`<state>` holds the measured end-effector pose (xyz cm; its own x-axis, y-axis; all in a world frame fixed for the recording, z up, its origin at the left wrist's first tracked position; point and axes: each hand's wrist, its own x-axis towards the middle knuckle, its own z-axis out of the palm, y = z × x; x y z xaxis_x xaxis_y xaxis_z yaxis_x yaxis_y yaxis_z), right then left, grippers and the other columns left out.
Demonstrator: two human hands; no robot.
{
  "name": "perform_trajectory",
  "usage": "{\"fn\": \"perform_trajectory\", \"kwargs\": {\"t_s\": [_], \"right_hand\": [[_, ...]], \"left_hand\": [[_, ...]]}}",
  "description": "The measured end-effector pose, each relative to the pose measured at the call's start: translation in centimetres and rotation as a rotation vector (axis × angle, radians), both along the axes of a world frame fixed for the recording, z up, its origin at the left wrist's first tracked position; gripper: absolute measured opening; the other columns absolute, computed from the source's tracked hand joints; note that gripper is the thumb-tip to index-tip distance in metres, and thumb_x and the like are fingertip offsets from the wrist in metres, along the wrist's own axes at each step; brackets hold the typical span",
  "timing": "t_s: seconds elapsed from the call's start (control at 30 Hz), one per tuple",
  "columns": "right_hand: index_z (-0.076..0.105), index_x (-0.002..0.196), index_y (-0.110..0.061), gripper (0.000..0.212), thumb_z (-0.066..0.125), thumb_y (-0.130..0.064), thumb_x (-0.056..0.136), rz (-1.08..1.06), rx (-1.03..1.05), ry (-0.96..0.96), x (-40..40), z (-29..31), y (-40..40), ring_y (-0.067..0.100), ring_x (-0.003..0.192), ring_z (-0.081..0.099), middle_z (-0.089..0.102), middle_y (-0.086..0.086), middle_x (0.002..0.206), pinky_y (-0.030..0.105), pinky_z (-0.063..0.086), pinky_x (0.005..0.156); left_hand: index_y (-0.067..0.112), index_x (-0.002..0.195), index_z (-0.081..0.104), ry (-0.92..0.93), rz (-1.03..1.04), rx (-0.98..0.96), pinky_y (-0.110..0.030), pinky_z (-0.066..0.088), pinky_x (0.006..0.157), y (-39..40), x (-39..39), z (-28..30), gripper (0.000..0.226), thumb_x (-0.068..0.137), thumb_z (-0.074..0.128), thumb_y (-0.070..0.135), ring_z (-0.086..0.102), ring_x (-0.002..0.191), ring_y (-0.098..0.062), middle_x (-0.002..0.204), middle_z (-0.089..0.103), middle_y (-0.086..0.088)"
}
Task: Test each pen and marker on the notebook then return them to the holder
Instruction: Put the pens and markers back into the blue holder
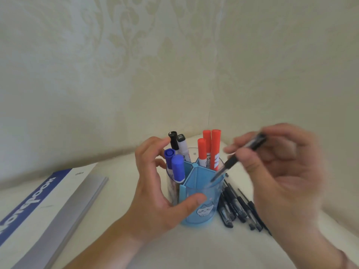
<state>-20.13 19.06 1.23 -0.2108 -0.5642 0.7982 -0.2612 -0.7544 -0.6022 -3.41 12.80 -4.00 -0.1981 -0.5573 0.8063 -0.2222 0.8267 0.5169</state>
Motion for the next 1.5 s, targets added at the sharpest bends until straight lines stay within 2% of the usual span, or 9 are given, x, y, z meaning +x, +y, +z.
{"fn": "perform_trajectory", "kwargs": {"t_s": [0.17, 0.27, 0.43, 0.63, 0.77, 0.9, 1.23, 1.4, 1.5], "right_hand": [[0.073, 0.088, -0.018, 0.006, 0.070, -0.020, 0.083, 0.065, 0.109, 0.085, -2.0, 0.3, -0.1, 0.022, 0.100, 0.067, 0.073, 0.001, 0.097, 0.032, 0.054, 0.081], [0.070, 0.086, -0.019, 0.017, 0.072, -0.003, 0.081, -0.065, 0.276, 0.023, -5.6, 1.3, -0.6, 0.020, 0.073, 0.067, 0.072, 0.005, 0.081, 0.027, 0.054, 0.059], [0.061, 0.089, -0.034, 0.016, 0.065, -0.048, 0.083, -0.289, 1.170, 1.083, -8.9, -0.9, -1.9, -0.004, 0.061, 0.058, 0.064, -0.013, 0.075, 0.018, 0.042, 0.058], [0.062, 0.078, -0.021, 0.026, 0.068, -0.046, 0.083, -0.255, 1.304, 1.042, -7.7, -0.9, -1.9, 0.008, 0.038, 0.054, 0.067, -0.002, 0.076, 0.019, 0.041, 0.038], [0.059, 0.076, -0.022, 0.027, 0.065, -0.046, 0.085, -0.345, 1.210, 1.085, -7.0, -1.7, -2.3, 0.004, 0.058, 0.055, 0.062, -0.007, 0.077, 0.019, 0.040, 0.049], [0.049, 0.079, -0.031, 0.021, 0.066, -0.043, 0.083, -0.333, 1.128, 0.978, -6.5, -2.8, -2.6, 0.008, 0.074, 0.059, 0.063, -0.010, 0.080, 0.027, 0.049, 0.066], [0.053, 0.078, -0.031, 0.021, 0.054, -0.012, 0.089, -0.264, 1.046, 0.834, -7.4, -2.3, -3.0, 0.003, 0.043, 0.045, 0.059, -0.006, 0.061, 0.013, 0.033, 0.041], [0.072, 0.095, -0.019, 0.047, 0.049, 0.020, 0.081, -0.058, 0.610, -0.071, -7.8, 0.5, -2.5, 0.020, 0.058, 0.060, 0.068, 0.011, 0.085, 0.027, 0.041, 0.039], [0.066, 0.102, -0.013, 0.025, 0.068, -0.006, 0.078, 0.153, 0.580, -0.389, -7.2, 1.0, -2.0, 0.020, 0.053, 0.061, 0.065, 0.005, 0.075, 0.024, 0.037, 0.036]], "left_hand": [[0.029, 0.138, 0.025, -0.046, -0.001, -0.048, -0.025, 0.039, 0.096, -0.1, 0.2, 0.1, 0.091, 0.064, 0.077, 0.044, 0.043, 0.119, -0.022, 0.137, 0.026, 0.010], [0.026, 0.137, 0.026, -0.055, -0.002, -0.041, -0.028, 0.039, 0.097, -0.3, 0.2, -0.1, 0.091, 0.064, 0.077, 0.044, 0.042, 0.121, -0.021, 0.137, 0.025, 0.008], [0.038, 0.141, 0.022, -0.046, 0.008, -0.050, -0.034, 0.042, 0.094, -0.4, 0.3, 0.0, 0.096, 0.063, 0.078, 0.047, 0.043, 0.118, -0.021, 0.136, 0.027, 0.007], [0.039, 0.141, 0.021, -0.063, 0.004, -0.056, -0.034, 0.043, 0.094, -0.5, 0.3, 0.0, 0.097, 0.063, 0.079, 0.046, 0.042, 0.119, -0.019, 0.137, 0.026, 0.010], [0.038, 0.142, 0.022, -0.064, 0.000, -0.054, -0.038, 0.044, 0.094, -0.5, 0.3, 0.0, 0.097, 0.064, 0.079, 0.045, 0.043, 0.120, -0.024, 0.137, 0.027, 0.007], [0.041, 0.142, 0.021, -0.065, 0.000, -0.053, -0.034, 0.043, 0.094, -0.4, 0.4, 0.1, 0.097, 0.063, 0.079, 0.046, 0.042, 0.120, -0.025, 0.137, 0.026, 0.010], [0.029, 0.132, 0.042, -0.151, 0.099, -0.331, -0.044, 0.035, 0.101, 0.6, -0.1, 0.9, 0.061, 0.079, 0.065, 0.050, 0.040, 0.122, -0.032, 0.129, 0.032, -0.006], [0.050, 0.119, 0.064, -0.386, 0.427, -0.534, -0.057, 0.004, 0.111, 2.2, -2.3, 1.7, 0.050, 0.080, 0.043, 0.074, 0.012, 0.144, -0.026, 0.150, 0.024, 0.002], [0.048, 0.117, 0.067, -0.472, 0.480, -0.514, -0.059, -0.002, 0.111, 2.4, -2.6, 1.6, 0.052, 0.082, 0.041, 0.076, 0.009, 0.146, -0.029, 0.154, 0.028, 0.003]]}}
